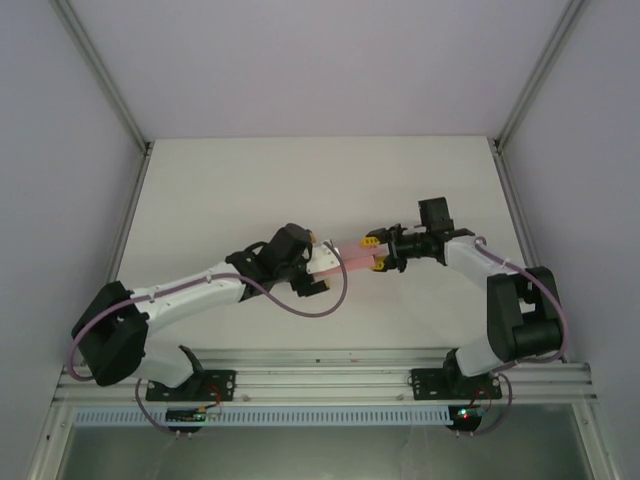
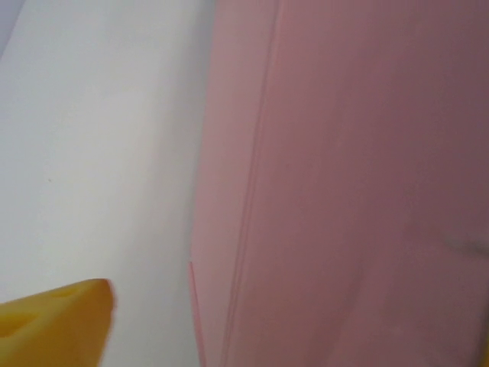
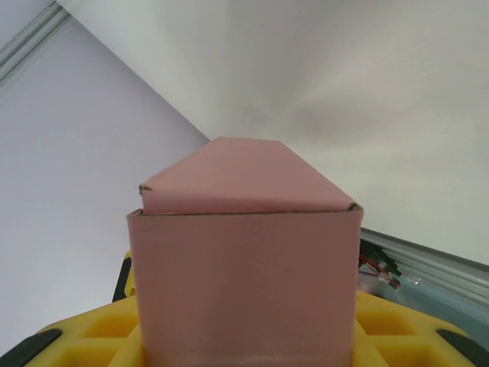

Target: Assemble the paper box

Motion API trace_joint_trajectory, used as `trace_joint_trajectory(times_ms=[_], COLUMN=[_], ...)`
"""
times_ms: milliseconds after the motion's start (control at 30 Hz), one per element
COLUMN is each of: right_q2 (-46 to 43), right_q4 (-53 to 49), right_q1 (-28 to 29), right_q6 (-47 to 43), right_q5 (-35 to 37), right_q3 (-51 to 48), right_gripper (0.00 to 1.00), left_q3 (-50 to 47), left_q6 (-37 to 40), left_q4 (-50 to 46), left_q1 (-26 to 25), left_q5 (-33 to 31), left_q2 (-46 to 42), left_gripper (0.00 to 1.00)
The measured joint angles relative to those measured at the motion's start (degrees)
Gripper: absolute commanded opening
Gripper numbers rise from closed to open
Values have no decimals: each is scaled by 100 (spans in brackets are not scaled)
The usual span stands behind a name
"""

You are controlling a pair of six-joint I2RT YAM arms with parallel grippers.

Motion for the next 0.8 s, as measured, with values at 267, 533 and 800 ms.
trace_joint_trajectory(times_ms=[267,533,800], right_q2=[0,-269,-1384], right_q4=[308,-212,267], right_q1=[87,35,-632], right_q6=[249,-710,-3195], right_q5=[13,254,1537], right_q3=[0,59,-52], right_gripper=[45,92,99], left_q3=[0,-13,496], left_q6=[282,332,417], left_q4=[98,-90,-1633], left_q1=[-37,201,774], left_q5=[-17,365,1237], left_q2=[39,-50,-55], left_gripper=[47,40,41])
